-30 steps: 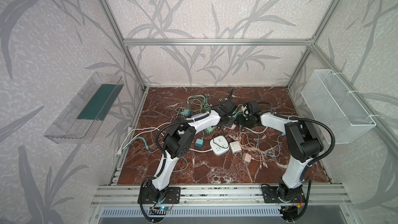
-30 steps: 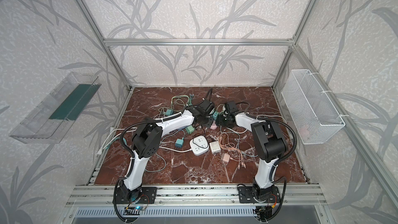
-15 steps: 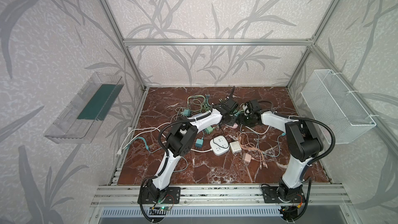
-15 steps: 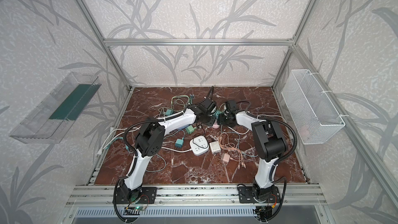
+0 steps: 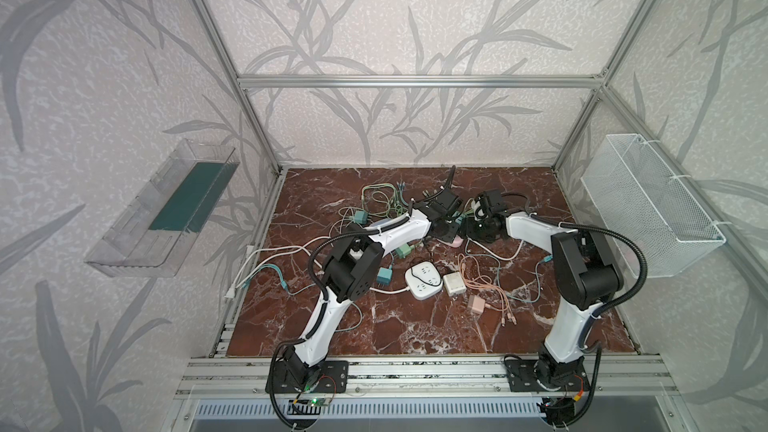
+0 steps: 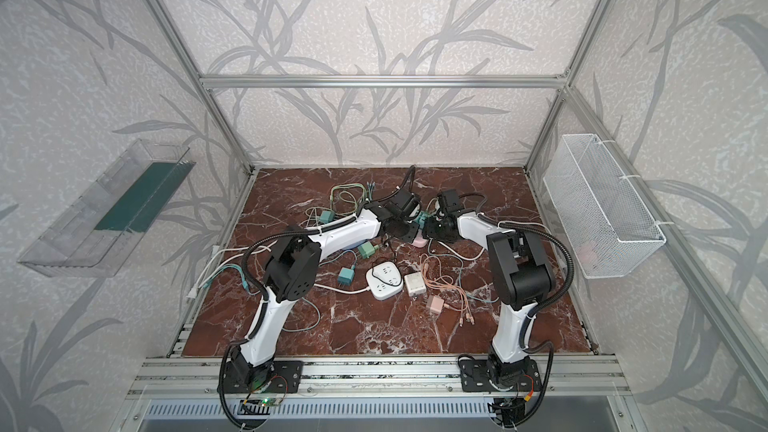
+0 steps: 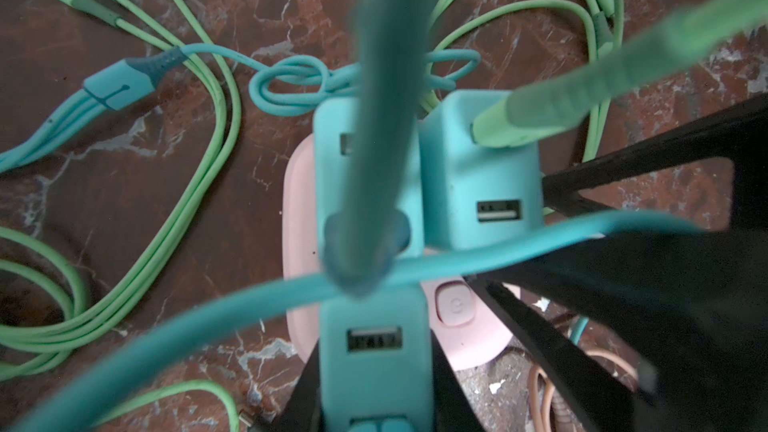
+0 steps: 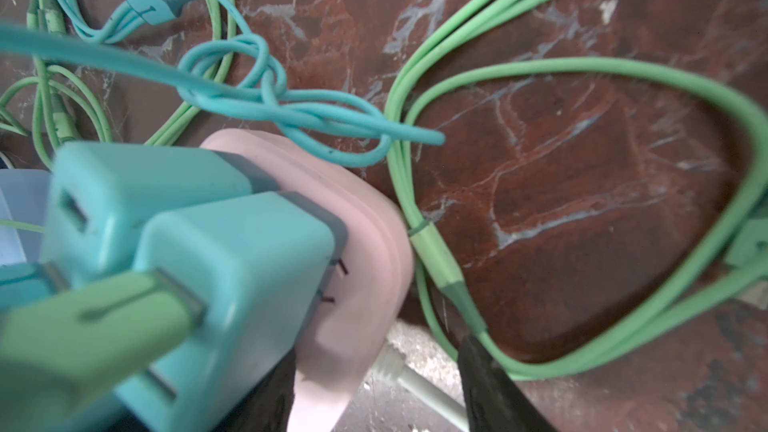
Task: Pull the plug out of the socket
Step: 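Close the left gripper on the teal charger while right holds the pink strip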
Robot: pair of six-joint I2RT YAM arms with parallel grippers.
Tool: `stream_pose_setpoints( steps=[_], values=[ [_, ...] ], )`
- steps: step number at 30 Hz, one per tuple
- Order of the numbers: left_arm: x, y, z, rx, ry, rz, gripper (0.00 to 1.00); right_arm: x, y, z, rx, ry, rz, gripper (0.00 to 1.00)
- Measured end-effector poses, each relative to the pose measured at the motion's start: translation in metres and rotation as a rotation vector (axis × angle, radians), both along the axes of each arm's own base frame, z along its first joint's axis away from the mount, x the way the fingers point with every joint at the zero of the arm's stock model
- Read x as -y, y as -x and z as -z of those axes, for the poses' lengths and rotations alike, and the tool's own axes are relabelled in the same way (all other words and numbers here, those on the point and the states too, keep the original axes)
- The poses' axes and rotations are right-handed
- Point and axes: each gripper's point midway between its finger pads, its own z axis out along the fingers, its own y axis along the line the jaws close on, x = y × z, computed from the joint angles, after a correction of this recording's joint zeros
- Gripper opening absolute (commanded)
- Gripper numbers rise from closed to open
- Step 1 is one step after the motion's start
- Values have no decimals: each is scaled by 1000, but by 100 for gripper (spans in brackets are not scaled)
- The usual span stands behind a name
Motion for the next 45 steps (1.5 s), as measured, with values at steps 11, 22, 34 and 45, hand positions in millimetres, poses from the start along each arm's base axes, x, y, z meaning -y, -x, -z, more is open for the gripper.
stream_pose_setpoints(
  steps=[11, 22, 34, 45],
  values=[
    [4, -4, -1, 15, 6, 8, 16, 0, -4, 0, -15, 12, -20, 56],
    [8, -10, -2, 21, 13, 6, 15, 3, -8, 1, -17, 34, -26, 54],
    [8, -10, -1, 38, 13, 18, 13, 6, -10, 1, -10, 56, -35, 53],
    [8, -10, -2, 65, 13, 41, 13, 7, -10, 0, -7, 72, -36, 53]
  ],
)
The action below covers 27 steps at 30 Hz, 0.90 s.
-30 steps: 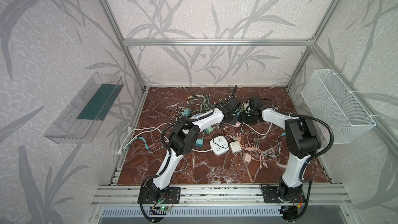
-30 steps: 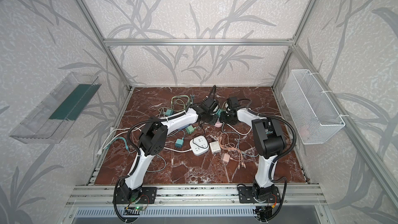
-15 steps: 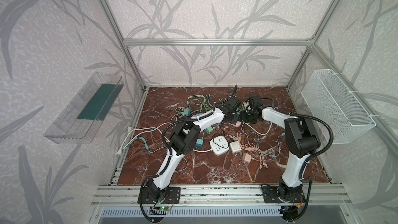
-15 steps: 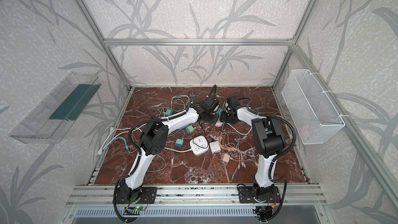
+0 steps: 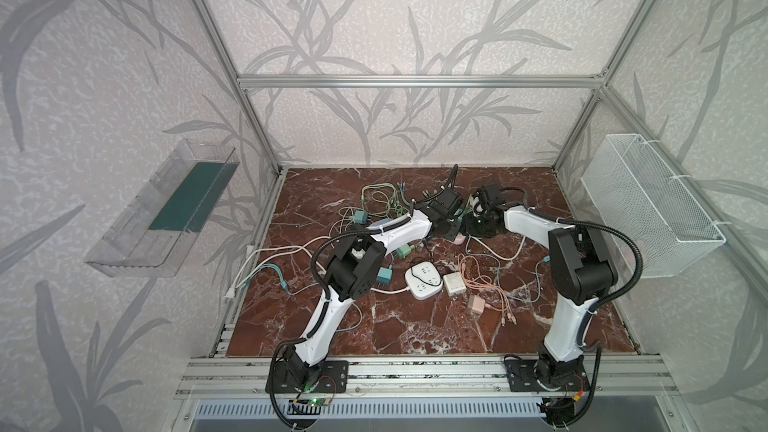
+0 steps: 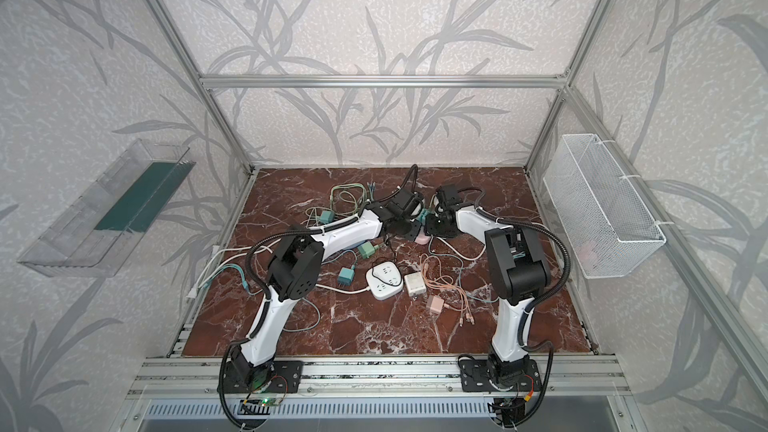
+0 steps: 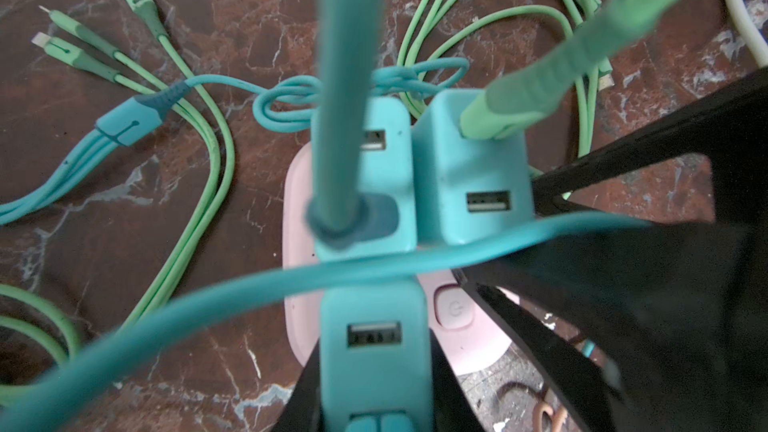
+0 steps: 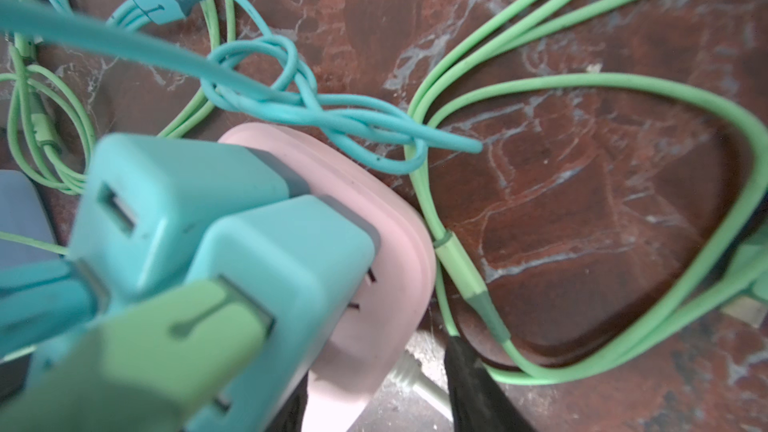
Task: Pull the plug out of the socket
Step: 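Close the left gripper on the teal charger while right holds the pink strip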
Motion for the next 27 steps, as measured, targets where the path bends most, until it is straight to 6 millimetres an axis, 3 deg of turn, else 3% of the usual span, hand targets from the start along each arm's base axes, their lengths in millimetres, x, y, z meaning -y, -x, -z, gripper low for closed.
stream_pose_setpoints(
  steps=[19, 27],
  values=[
    [1, 0, -1, 22, -12, 2, 13, 0, 0, 0, 1, 1, -1, 53],
    [8, -2, -20, 30, 2, 18, 13, 1, -1, 0, 7, 7, -1, 53]
  ],
)
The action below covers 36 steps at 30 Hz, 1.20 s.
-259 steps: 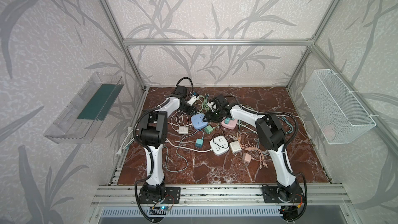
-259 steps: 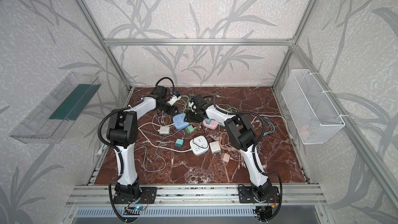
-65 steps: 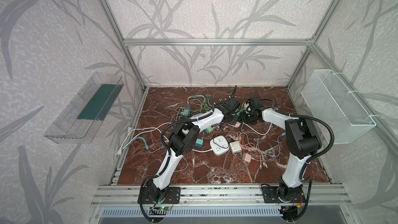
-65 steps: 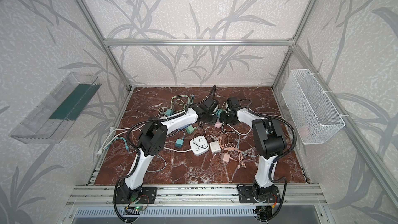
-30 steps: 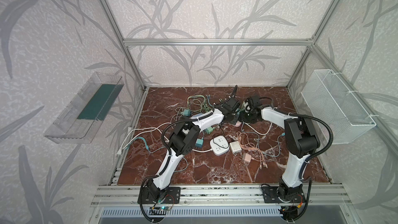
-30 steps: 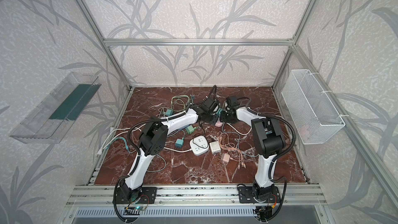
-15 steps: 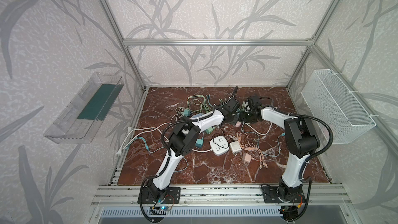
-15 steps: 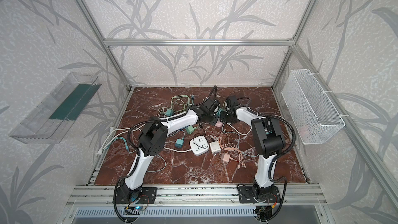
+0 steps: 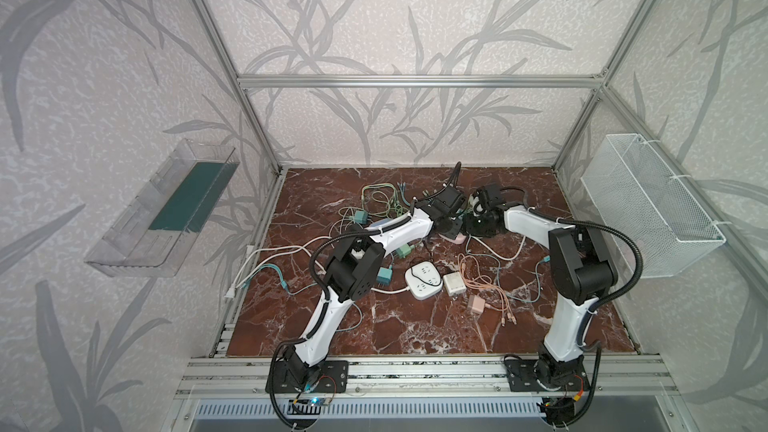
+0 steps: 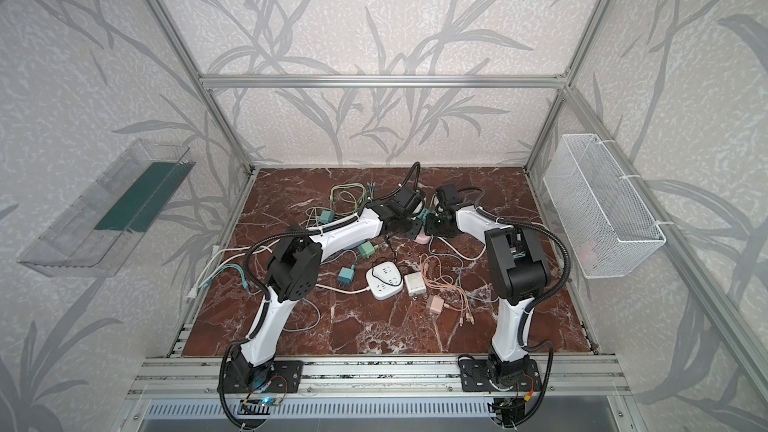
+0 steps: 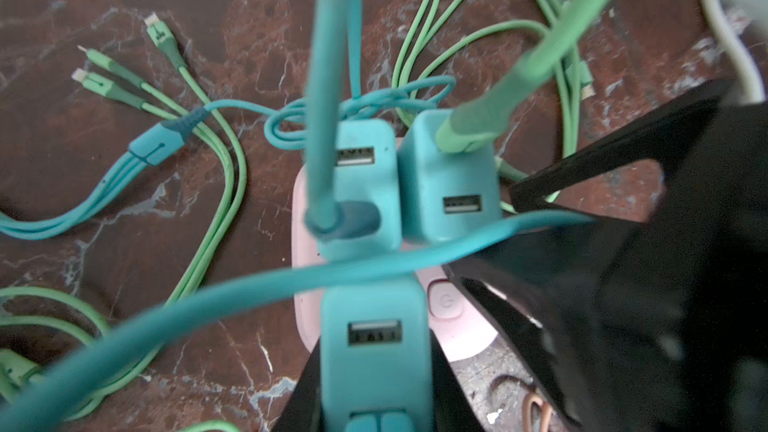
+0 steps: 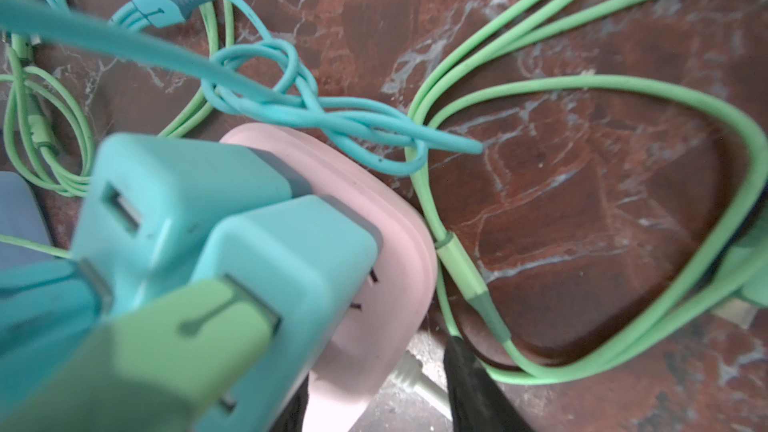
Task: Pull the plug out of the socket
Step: 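Close the left gripper on the teal charger while right holds the pink strip, then pull the teal charger up from the pink strip with left gripper while right draws back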
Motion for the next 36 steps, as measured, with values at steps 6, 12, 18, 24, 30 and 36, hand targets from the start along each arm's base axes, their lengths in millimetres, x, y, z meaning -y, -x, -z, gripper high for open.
stream_pose_setpoints(
  steps=[6, 12, 18, 24, 30, 36],
  values=[
    [10, 4, -11, 30, 4, 47, 13, 2, -1, 0, 6, 3, 3, 53],
    [11, 5, -10, 27, 6, 55, 13, 3, -1, -1, 8, -6, 2, 56],
    [7, 9, -8, 21, 0, 56, 13, 4, 1, -1, 3, -8, -23, 66],
    [1, 16, -9, 11, 4, 46, 13, 2, 8, -11, -6, -30, -46, 72],
    [-4, 24, -20, 3, 31, 38, 13, -2, 11, -53, 81, -80, -62, 79],
    [-10, 35, -24, -13, 61, 30, 13, -7, 26, -97, 208, -153, -105, 84]
  ],
)
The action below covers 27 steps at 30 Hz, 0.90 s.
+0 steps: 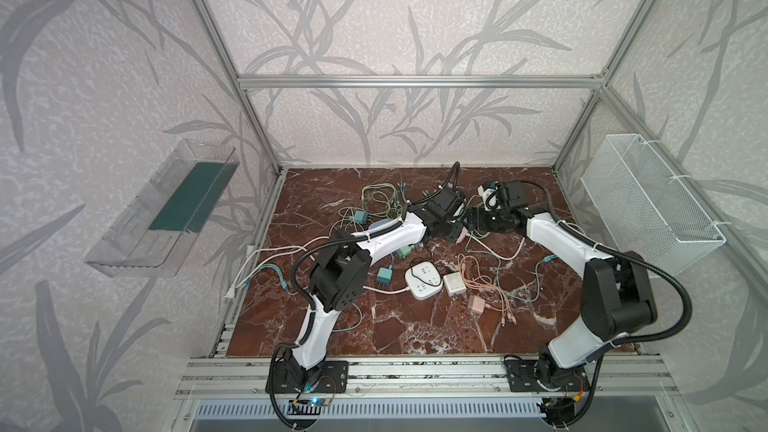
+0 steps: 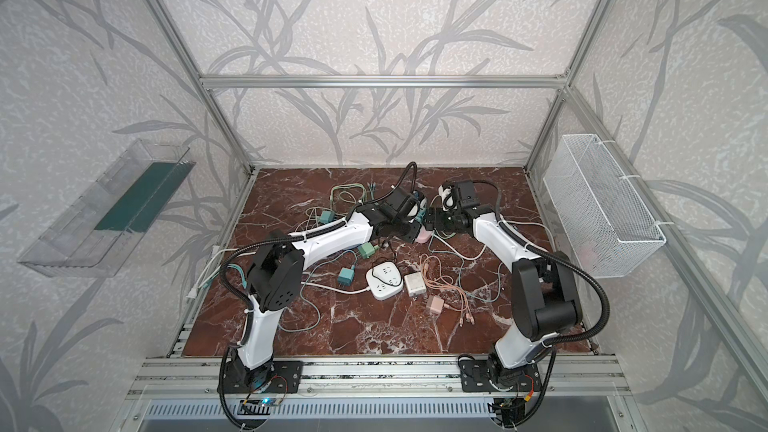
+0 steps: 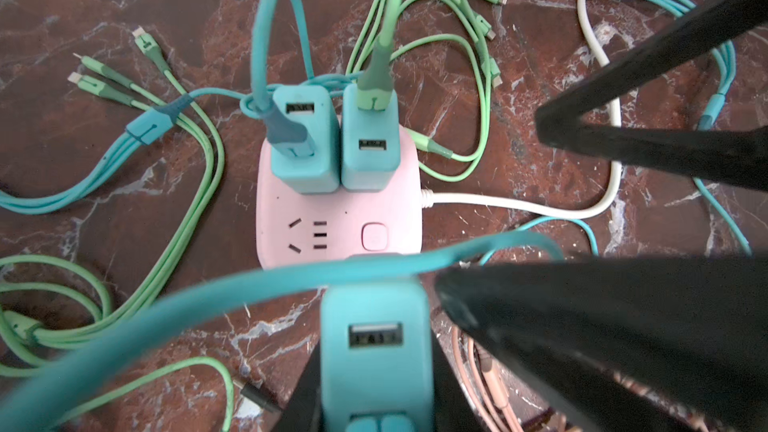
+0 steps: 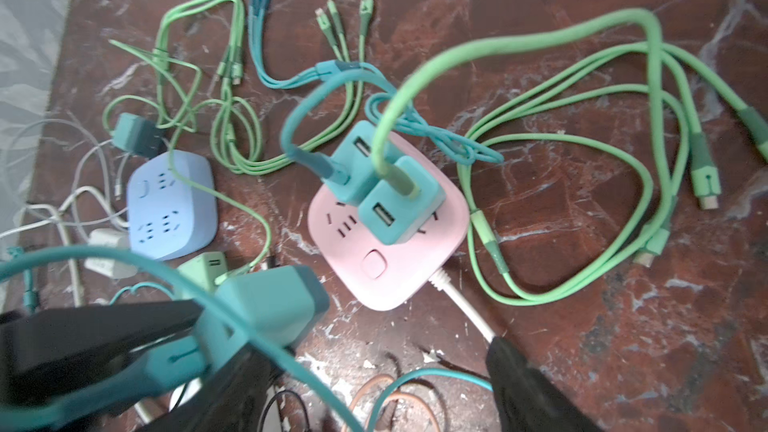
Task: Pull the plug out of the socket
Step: 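Pull the teal charger up from the pink strip with left gripper while right draws back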
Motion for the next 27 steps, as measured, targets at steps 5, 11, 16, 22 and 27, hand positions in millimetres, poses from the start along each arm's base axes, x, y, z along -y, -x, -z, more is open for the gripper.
stream_pose_setpoints(
  steps=[5, 11, 16, 22, 27],
  values=[
    [-3, 10, 8, -30, 24, -4, 13, -4, 11, -14, 56, -32, -55, 85],
    [-7, 26, 21, -87, 69, 8, 13, 10, 17, -26, 127, -42, -36, 85],
    [-11, 32, 29, -144, 128, 2, 13, 31, 17, -29, 166, -34, 26, 85],
    [-13, 29, 30, -205, 214, -7, 14, 48, 13, -23, 149, -21, 98, 85],
    [-16, 24, 26, -228, 256, -9, 14, 58, 12, -14, 121, 0, 155, 86]
  ],
)
